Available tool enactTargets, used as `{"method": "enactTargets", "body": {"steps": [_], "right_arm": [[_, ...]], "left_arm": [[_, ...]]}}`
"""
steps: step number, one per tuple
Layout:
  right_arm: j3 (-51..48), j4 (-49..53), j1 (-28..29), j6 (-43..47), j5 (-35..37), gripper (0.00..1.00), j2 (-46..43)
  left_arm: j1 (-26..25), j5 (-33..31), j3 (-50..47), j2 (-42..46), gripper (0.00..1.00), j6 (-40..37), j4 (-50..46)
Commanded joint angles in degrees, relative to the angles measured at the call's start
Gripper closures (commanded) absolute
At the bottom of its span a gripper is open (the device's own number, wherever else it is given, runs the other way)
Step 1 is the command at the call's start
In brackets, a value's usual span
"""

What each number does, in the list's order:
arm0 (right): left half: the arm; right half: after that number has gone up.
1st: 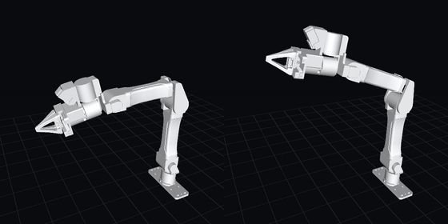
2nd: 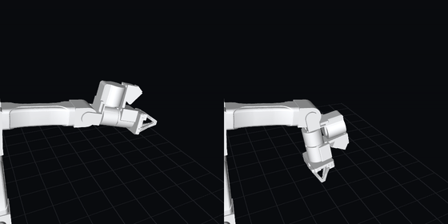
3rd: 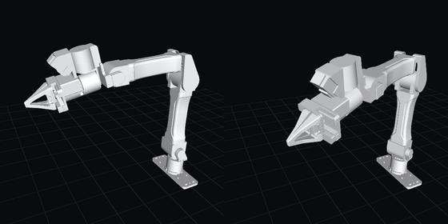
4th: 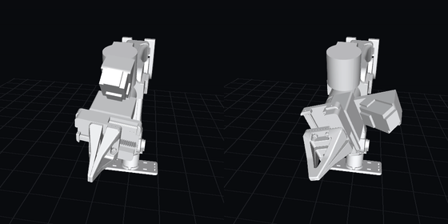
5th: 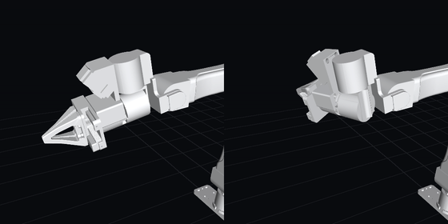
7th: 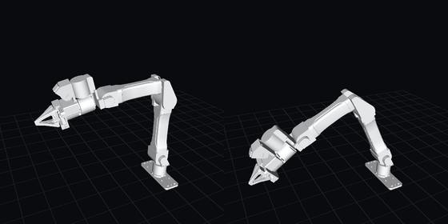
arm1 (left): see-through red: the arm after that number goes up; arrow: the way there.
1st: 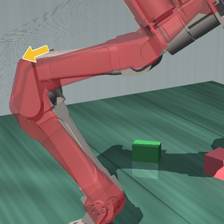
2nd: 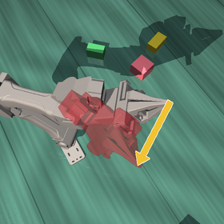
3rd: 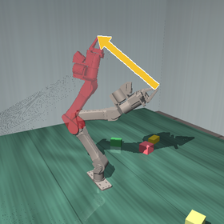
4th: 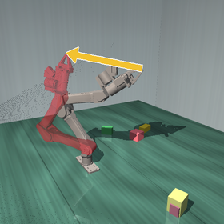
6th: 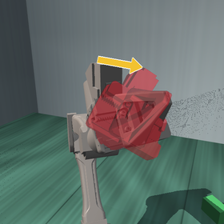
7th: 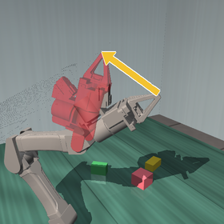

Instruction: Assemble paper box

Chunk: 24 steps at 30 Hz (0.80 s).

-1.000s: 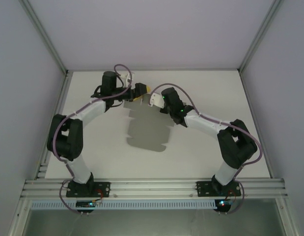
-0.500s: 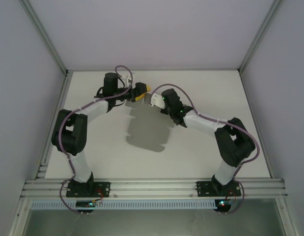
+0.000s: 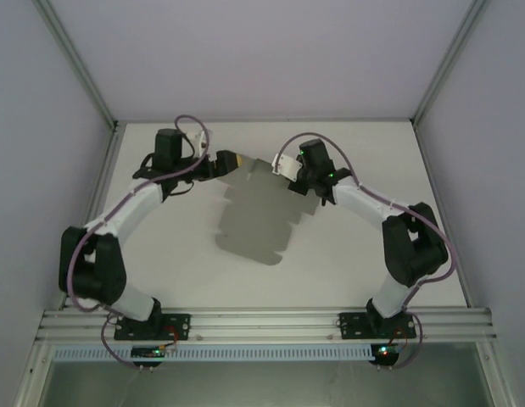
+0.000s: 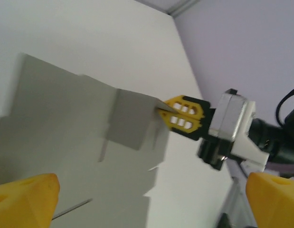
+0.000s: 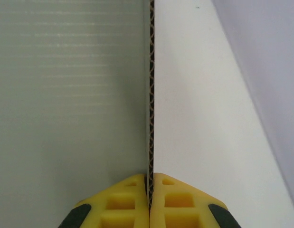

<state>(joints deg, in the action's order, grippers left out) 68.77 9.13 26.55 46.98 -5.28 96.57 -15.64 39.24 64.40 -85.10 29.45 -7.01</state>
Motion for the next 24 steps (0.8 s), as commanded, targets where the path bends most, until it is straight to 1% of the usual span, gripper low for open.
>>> {"method": "enactTargets", "body": {"steps": [1,3,5,8,10,13,16,20,24], "right_arm": [[7.30,13.88,-2.51,2.16,-12.02,1.00,-1.10],[9.92,17.18,-2.96,2.33,-12.56,1.00,-0.55],[9.91,17.07,-2.94,3.03,-12.45,1.00,-0.79],[9.92,16.53,-2.96,3.12,-11.87,1.00,-0.87],[10.48,17.04,-2.94,2.84,-11.74,1.00,-0.60],[10.68,16.77,-2.95,2.46,-12.21,1.00,-0.60],[10.48,15.75,-2.84,0.96,-11.65,1.00,-0.83],[10.33,14.69,-2.69,-0.10,-8.98,1.00,-0.77],[9.89,13.09,-2.03,-2.40,-6.77,1.00,-0.60]], "left_arm": [[0.47,-10.29,-2.22,4.89,0.00,-6.15,-7.22],[1.00,-13.28,-4.39,6.27,0.00,-6.98,-8.56],[1.69,-17.06,-7.22,7.18,0.00,-6.89,-9.10],[3.71,-19.02,-11.17,8.11,0.00,-5.24,-8.77],[5.22,-18.67,-14.45,8.93,0.00,-3.89,-6.24],[5.89,-17.45,-17.73,9.06,0.00,-3.74,-1.96],[5.84,-15.71,-18.60,7.61,0.00,-4.31,0.24],[5.47,-9.06,-19.37,5.61,0.00,-4.71,5.41],[4.53,-4.03,-20.91,5.47,0.00,-3.88,11.00]]}}
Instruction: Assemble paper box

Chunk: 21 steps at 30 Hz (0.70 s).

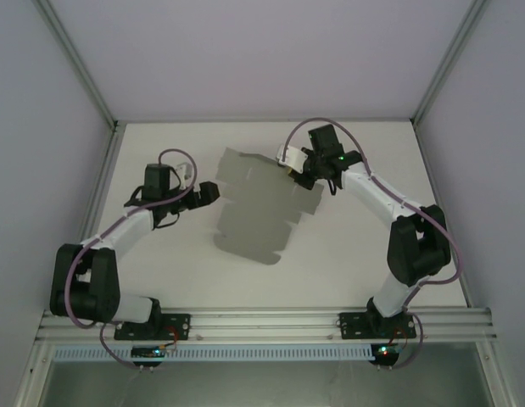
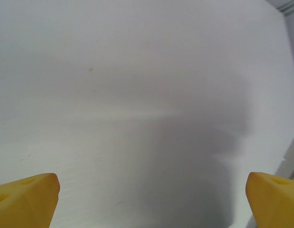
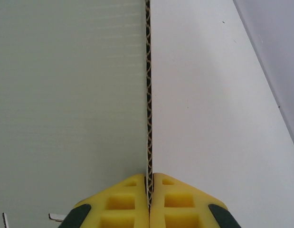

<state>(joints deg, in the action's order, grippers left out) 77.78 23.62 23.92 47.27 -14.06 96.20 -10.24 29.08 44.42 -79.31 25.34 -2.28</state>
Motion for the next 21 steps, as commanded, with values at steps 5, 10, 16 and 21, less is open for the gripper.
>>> {"method": "enactTargets", "body": {"steps": [5,10,16,21], "right_arm": [[-0.31,-3.87,1.61,-4.88,3.10,1.00,-0.97],[-0.72,-3.87,2.09,-5.42,2.32,1.00,-1.62],[-1.50,-2.96,2.00,-5.94,1.99,1.00,-2.48],[-2.01,-3.73,2.13,-6.04,2.23,1.00,-2.88]], "left_arm": [[-2.67,6.62,-0.81,-1.58,0.05,-1.25,5.83],[-2.25,4.39,-2.26,0.36,0.04,-0.57,7.86],[1.97,-1.26,-1.88,1.22,0.05,0.39,3.60],[2.98,1.97,-1.40,-1.39,0.06,1.46,7.40]]}}
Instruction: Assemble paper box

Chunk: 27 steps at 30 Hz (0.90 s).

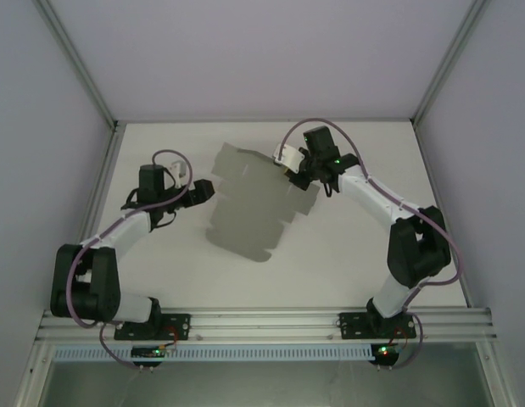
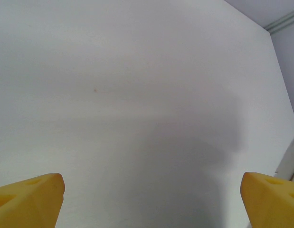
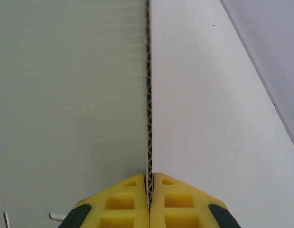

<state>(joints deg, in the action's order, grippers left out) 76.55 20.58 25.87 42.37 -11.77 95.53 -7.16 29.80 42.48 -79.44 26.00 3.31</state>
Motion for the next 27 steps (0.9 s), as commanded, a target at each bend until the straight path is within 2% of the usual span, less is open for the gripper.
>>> {"method": "enactTargets", "body": {"steps": [1,3,9,13,18,27], "right_arm": [[-0.86,-0.63,0.20,-1.17,-0.28,1.00,-2.21],[-1.07,-0.95,0.21,-1.19,-0.07,1.00,-2.10],[-0.88,-1.83,0.42,-1.67,2.14,1.00,-1.81],[-1.33,-2.34,1.69,-1.68,3.60,1.00,-1.66],[-2.06,-3.19,4.81,-1.58,6.62,1.00,-1.81],[-2.26,-5.46,7.84,-2.24,9.29,1.00,-2.45]], "left_arm": [[-0.13,1.55,1.17,-2.04,0.07,0.80,1.83],[-0.13,0.97,2.18,-3.40,0.07,0.68,1.06],[-2.43,10.97,2.04,-4.34,0.08,-0.62,6.92],[-3.54,12.68,1.51,-4.25,0.09,0.72,9.77],[-5.98,12.45,4.52,-6.52,0.11,-1.36,7.21],[-7.93,16.56,6.42,-11.82,0.24,-0.18,9.90]]}}
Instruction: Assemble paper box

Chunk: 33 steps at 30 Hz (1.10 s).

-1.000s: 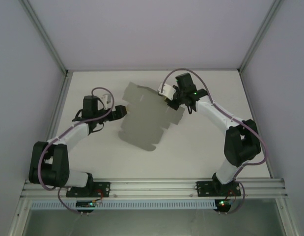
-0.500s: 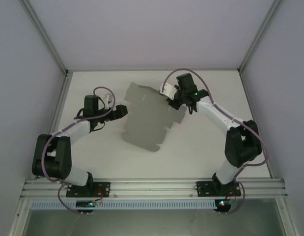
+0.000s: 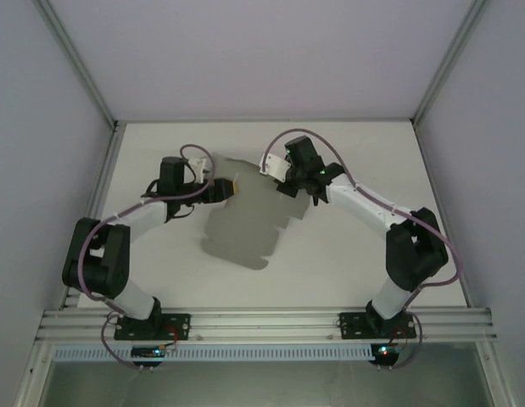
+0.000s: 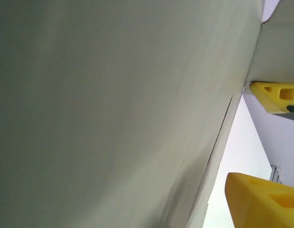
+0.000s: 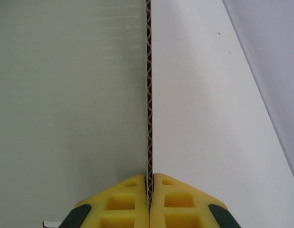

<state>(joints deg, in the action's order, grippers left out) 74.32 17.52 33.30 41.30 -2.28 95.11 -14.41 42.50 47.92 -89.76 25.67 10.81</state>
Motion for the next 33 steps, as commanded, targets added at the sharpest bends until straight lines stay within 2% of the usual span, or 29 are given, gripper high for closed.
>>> {"method": "enactTargets", "body": {"steps": [1,4,6,9,15,17,21,25,33], "right_arm": [[-0.02,-2.60,0.45,-1.63,-0.72,1.00,-2.15],[-0.11,-3.44,-0.08,-3.27,-0.54,1.00,-1.93],[-0.16,-3.39,-0.45,-3.24,0.06,1.00,-1.55],[-0.36,-3.07,-0.80,-3.33,-0.15,1.00,-1.55],[-0.95,-3.70,-0.96,-3.68,-0.04,1.00,-1.96],[-1.07,-3.56,-1.14,-3.86,-0.34,1.00,-2.04],[-1.36,-3.54,-1.23,-3.94,-0.28,1.00,-2.18],[-1.35,-3.41,-1.23,-4.12,-0.48,1.00,-2.13],[-1.17,-3.11,-1.13,-4.42,0.00,1.00,-2.39]], "left_arm": [[-0.83,5.11,0.55,-1.94,0.26,0.68,3.66],[-1.31,6.46,-1.34,-2.20,0.27,1.18,6.40],[-1.14,5.04,-2.23,-1.62,0.26,1.00,5.88],[-0.34,0.99,-2.40,0.44,0.23,0.06,3.21],[2.86,-11.48,0.59,6.27,0.09,-1.81,-6.33],[4.54,-15.39,0.60,8.19,0.10,-1.50,-9.02],[8.05,-18.63,-1.26,11.64,0.10,-1.96,-12.36],[9.36,-15.12,-3.76,12.99,0.09,-3.27,-12.33],[9.06,4.16,-6.52,9.24,0.18,-3.28,-0.36]]}}
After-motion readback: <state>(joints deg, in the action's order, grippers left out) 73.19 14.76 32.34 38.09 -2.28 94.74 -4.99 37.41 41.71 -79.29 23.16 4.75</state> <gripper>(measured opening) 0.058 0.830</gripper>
